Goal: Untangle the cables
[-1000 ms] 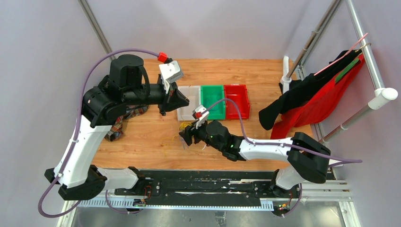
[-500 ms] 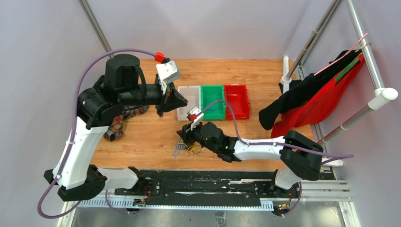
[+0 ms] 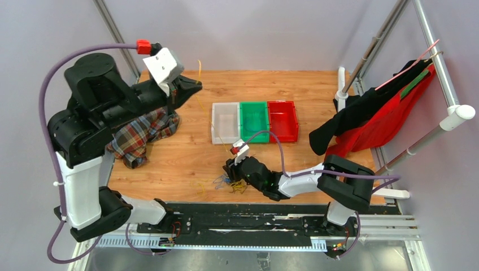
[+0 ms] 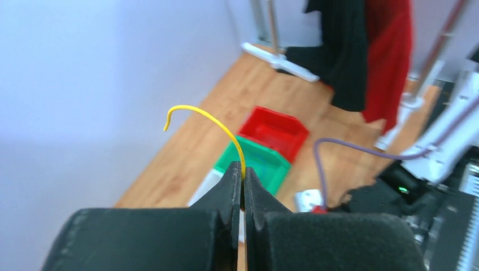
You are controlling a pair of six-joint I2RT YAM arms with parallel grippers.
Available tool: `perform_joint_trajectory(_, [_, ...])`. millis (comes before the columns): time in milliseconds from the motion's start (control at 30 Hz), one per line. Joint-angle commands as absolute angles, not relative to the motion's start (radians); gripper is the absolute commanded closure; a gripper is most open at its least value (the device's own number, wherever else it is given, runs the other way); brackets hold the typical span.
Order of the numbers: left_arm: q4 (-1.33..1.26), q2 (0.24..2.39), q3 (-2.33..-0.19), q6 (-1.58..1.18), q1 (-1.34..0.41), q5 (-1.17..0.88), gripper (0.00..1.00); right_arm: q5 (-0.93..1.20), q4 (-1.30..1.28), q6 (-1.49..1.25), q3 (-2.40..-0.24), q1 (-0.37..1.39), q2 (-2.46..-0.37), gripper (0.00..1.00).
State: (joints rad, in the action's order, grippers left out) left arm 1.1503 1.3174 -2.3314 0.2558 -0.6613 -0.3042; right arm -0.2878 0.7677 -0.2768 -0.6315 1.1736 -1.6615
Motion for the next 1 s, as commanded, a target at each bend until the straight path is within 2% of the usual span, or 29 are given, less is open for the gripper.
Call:
perform_joint_trajectory(0, [0.921, 1.272, -2.376, 0.351, -0.655, -0.06, 0.99, -0.359, 0.795, -0.298, -0.581, 1.184, -1.679, 0.6])
perform_joint_trajectory(233, [0.369, 1.091, -2.069, 0.46, -0.655, 0.271, 1.0, -0.37, 0.8, -0.301, -0.554, 1.184, -1.66, 0.54])
perform_joint_trajectory(400, [0.536, 1.039, -1.979, 0.408, -0.655, 0.227, 0.99, -0.355, 0.779, -0.285, -0.557, 1.184, -1.616, 0.54])
perform_joint_trajectory(567, [0.658, 0.898, -1.582, 0.417, -0.655, 0.229, 0.99, -0.329, 0.715, -0.266, -0.565, 1.182, -1.55, 0.56])
perform_joint_trajectory(700, [0.723, 0.81, -1.309, 0.447, -0.651, 0.279, 1.0, -0.314, 0.69, -0.246, -0.544, 1.176, -1.496, 0.52])
perform_joint_trajectory(867, [0.784, 0.749, -1.096, 0.459, -0.623, 0.237, 0.99, -0.284, 0.658, -0.254, -0.523, 1.154, -1.463, 0.52])
perform_joint_trajectory(967, [0.822, 0.744, -1.007, 0.434, -0.612, 0.179, 1.0, -0.261, 0.644, -0.268, -0.522, 1.141, -1.459, 0.58])
